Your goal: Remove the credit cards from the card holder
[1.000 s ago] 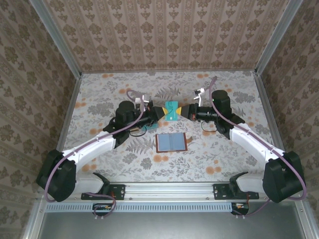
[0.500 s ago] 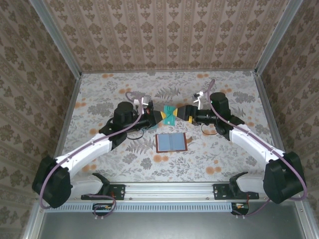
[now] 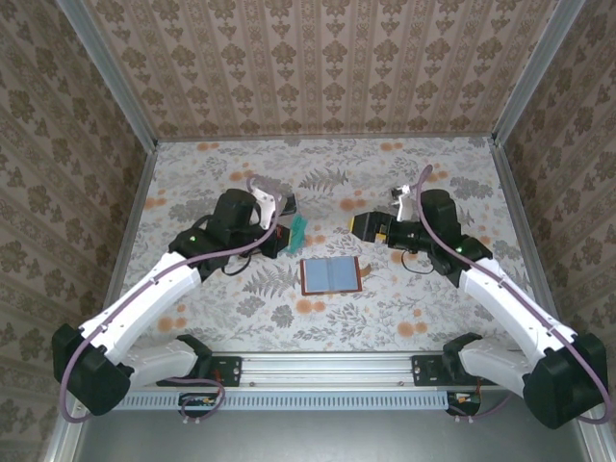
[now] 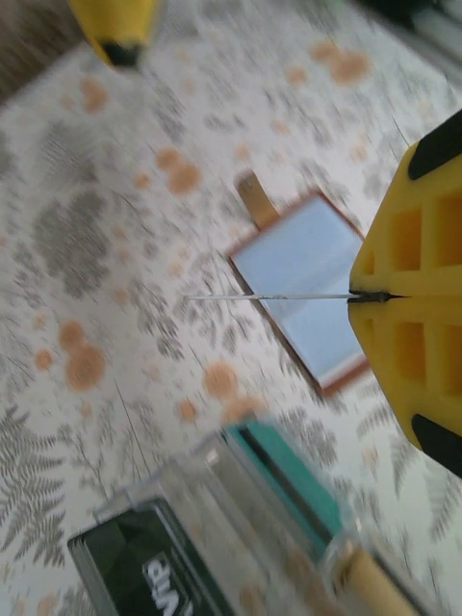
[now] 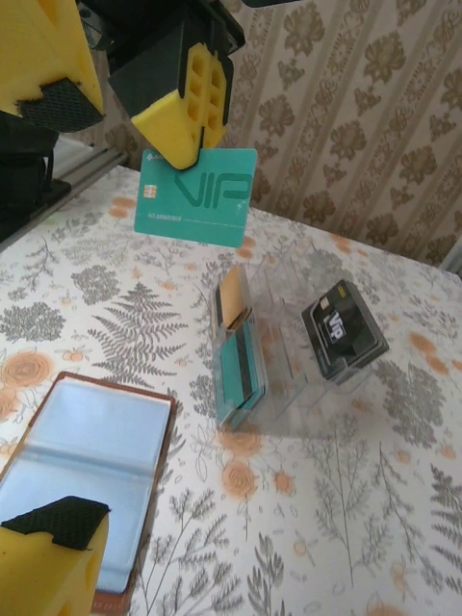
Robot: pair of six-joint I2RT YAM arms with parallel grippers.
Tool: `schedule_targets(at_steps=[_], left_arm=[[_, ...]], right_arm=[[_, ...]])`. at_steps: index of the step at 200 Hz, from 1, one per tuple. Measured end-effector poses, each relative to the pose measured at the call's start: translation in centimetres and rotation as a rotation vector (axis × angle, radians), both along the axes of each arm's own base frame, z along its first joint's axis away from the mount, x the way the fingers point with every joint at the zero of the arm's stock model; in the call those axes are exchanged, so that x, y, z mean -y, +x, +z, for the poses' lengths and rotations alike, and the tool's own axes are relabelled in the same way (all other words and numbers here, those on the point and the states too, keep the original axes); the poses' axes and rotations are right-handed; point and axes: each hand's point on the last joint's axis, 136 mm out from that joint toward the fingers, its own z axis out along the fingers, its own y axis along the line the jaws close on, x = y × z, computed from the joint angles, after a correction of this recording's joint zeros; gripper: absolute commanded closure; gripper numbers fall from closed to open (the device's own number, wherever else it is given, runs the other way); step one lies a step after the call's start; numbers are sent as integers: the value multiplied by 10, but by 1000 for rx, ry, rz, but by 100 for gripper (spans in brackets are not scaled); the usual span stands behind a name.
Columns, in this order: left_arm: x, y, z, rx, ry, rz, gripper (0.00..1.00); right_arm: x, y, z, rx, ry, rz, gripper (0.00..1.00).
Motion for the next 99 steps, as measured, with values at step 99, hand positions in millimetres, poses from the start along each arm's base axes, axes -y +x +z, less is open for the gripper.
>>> schedule_targets(at_steps=[99], left_arm=[[-17,31,-65,278,579,-423,100]], right_arm=[[13,-5,-4,18,-52,-47,0]])
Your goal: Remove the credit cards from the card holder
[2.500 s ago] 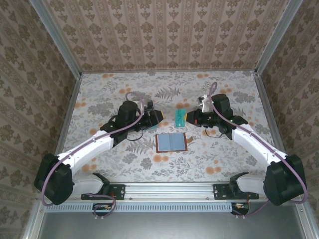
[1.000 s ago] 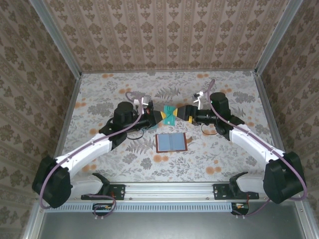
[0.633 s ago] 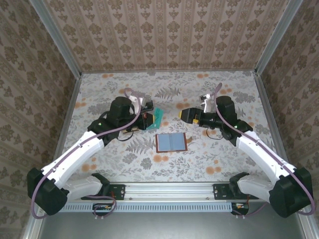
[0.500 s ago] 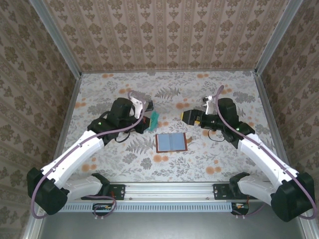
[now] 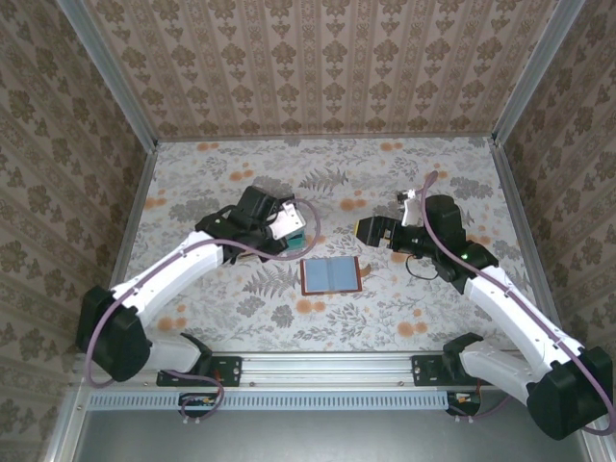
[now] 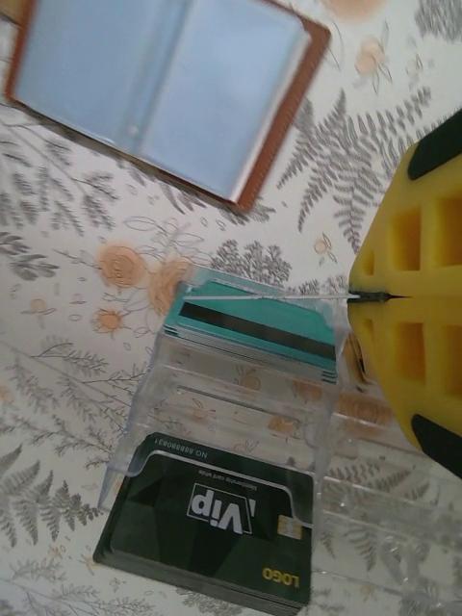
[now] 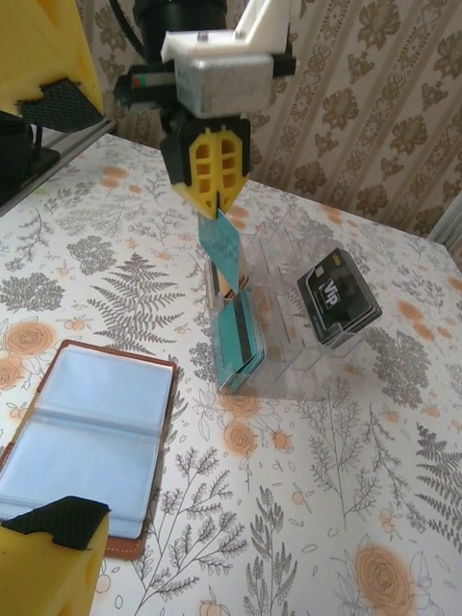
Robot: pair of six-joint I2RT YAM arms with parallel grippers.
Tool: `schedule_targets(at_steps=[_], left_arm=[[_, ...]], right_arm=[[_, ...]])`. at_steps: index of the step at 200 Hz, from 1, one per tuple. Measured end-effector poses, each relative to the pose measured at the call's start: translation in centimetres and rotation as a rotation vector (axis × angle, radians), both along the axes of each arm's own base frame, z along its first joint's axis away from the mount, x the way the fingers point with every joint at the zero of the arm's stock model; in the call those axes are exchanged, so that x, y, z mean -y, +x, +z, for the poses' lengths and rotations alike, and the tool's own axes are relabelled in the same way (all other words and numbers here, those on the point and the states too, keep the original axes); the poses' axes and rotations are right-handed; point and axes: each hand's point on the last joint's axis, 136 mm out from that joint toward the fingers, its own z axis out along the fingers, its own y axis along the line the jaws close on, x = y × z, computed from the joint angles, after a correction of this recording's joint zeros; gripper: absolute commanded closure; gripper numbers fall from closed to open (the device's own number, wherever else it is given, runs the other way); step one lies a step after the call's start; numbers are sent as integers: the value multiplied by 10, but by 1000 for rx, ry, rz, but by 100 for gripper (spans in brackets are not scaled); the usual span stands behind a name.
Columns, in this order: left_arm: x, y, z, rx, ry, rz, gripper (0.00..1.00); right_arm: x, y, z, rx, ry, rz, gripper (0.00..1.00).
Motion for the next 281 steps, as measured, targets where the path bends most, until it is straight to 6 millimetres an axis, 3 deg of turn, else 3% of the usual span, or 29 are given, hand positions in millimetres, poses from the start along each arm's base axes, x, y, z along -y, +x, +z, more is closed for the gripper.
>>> schedule_targets(at_steps=[55,123,239,281], left_arm=[[11,15,-29,24,119,-121,100],[16,30,-56,30,177,-145,100],[13,39,-66,39,196,-136,100],[10,40,-69,42,209,-129,79]], right_arm=[[2,3,-4,-4,-13,-11,0],[5,7,-10,-17,-30,-31,0],[5,11,-19,-42,-40,-35,0],[5,11,-19,-44,-41,-36,0]])
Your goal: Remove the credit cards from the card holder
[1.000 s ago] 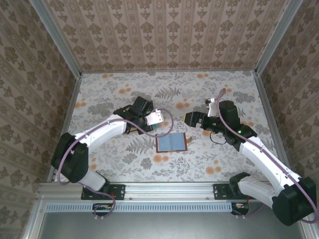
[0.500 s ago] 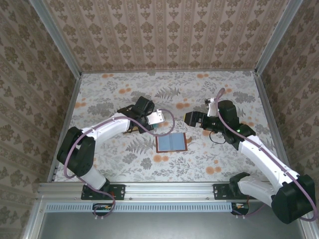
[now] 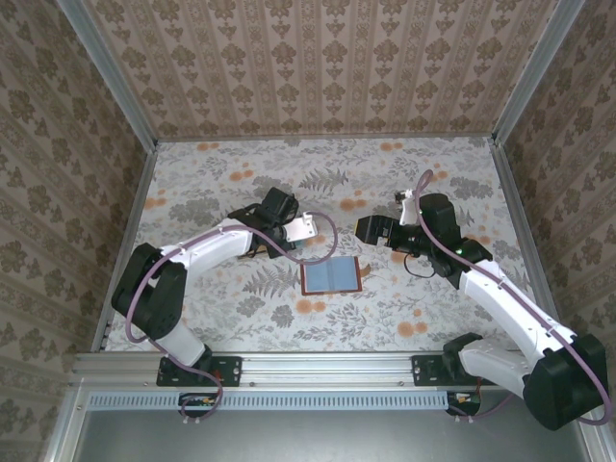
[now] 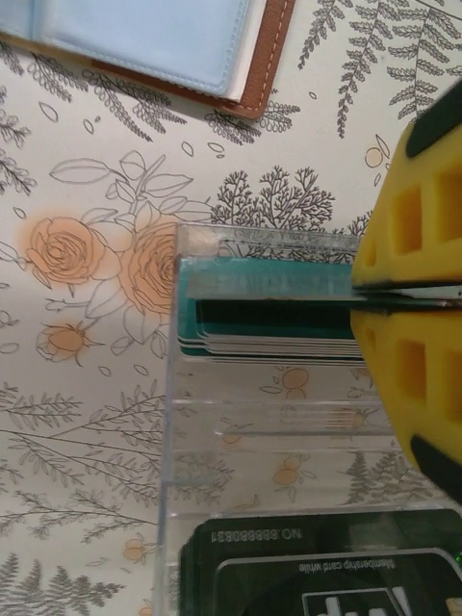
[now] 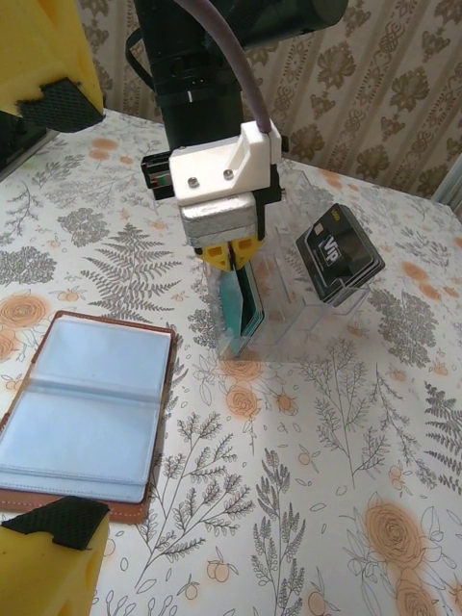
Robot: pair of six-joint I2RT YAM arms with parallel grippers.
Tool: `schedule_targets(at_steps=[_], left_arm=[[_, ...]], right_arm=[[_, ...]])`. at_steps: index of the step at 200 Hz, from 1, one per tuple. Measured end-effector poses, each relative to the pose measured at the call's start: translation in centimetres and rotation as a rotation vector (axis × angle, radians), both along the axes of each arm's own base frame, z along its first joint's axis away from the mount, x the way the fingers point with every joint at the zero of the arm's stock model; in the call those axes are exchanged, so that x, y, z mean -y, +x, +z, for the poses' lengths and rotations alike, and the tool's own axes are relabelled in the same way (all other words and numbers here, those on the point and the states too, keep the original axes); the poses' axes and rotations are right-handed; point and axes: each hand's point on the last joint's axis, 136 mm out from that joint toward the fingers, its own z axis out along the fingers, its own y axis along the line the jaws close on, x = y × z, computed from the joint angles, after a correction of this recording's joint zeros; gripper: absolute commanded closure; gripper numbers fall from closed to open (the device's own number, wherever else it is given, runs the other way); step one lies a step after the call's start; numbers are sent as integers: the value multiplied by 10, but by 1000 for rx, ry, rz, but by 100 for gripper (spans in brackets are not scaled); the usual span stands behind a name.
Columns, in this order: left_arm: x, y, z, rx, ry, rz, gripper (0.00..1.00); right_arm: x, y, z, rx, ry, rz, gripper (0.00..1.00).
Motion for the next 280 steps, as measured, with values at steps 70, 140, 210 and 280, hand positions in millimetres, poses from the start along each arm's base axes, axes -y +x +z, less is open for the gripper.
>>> schedule_targets(at_steps=[70,140,210,280], left_arm=[[-11,11,0,29,24,40,72],[-14,14,12,6,-62,161,52],[-12,6,120,74,-520,412,0],[-5,-17,104,-246,-874,755,5]], right_arm=[[0,0,-1,-2,0,-2,0],[1,4,-14,-42,-15,-5,0],[-8,-3,-43,-116,-80,42,55],[-26,-27,-103,-246,-202,116,79]])
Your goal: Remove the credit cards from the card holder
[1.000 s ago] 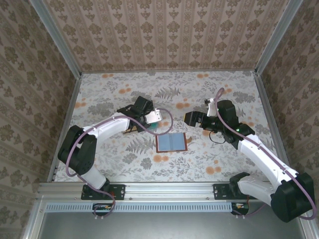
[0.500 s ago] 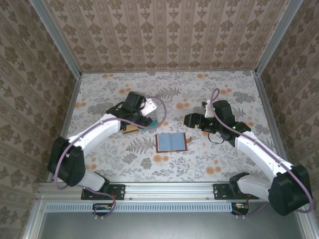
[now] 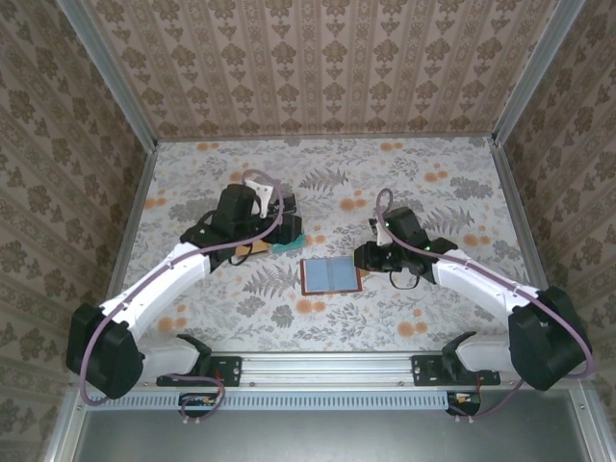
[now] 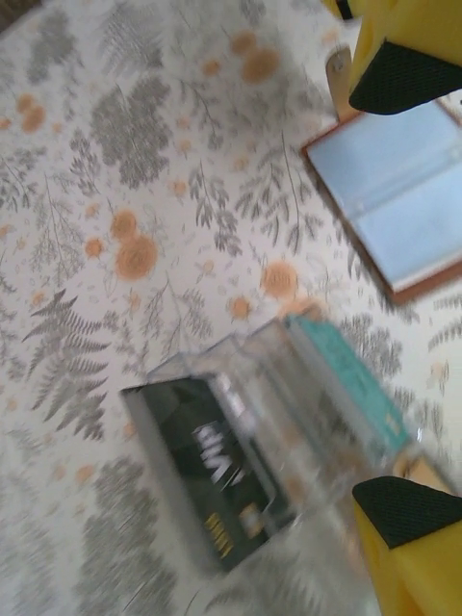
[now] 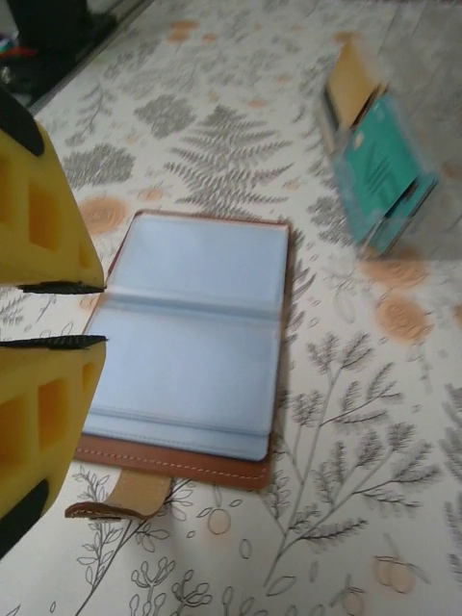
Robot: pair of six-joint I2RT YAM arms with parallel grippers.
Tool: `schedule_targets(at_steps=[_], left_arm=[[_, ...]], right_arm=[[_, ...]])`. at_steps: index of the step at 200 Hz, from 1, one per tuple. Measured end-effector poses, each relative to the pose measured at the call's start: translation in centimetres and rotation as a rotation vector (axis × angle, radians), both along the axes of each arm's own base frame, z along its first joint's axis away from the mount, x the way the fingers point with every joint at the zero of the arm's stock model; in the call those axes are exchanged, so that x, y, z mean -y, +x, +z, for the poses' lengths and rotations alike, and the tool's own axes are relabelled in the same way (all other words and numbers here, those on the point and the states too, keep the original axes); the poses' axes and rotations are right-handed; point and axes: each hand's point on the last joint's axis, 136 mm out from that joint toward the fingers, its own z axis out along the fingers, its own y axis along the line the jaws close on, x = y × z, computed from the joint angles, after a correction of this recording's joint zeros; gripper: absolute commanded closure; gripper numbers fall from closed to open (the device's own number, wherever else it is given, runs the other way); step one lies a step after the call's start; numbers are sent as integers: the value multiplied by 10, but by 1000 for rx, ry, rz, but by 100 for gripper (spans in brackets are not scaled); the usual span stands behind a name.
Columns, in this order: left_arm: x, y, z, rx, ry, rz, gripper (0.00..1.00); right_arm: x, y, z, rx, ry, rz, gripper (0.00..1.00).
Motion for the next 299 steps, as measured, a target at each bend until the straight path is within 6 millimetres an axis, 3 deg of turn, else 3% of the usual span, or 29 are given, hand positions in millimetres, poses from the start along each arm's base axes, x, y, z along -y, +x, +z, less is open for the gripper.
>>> schedule_targets(at_steps=[32,59,72,101,128,201,299], left_arm=[[7,-23,-36,-154,-84,34,16],[32,-38,-48,-231,-109,16,17],[44,-47,-65,-289,-95,9,20],[61,-62,-105,-407,-52,10,21],[68,-69,-127,-467,-32,15,22],[85,-68,-127,-474,-88,-11,22],[72,-78,-147,-504,-11,26,21]], right_arm=[[-1,-8,-27,-58,-60,7,84],[2,-15,-51,-110,-107,8,84],[4,-19,-62,-136,-128,10,85],[5,-23,-73,-157,-151,10,93],[5,-22,-81,-167,-167,6,95],[2,-18,-84,-156,-160,9,96],[0,-16,-84,-150,-156,9,96]])
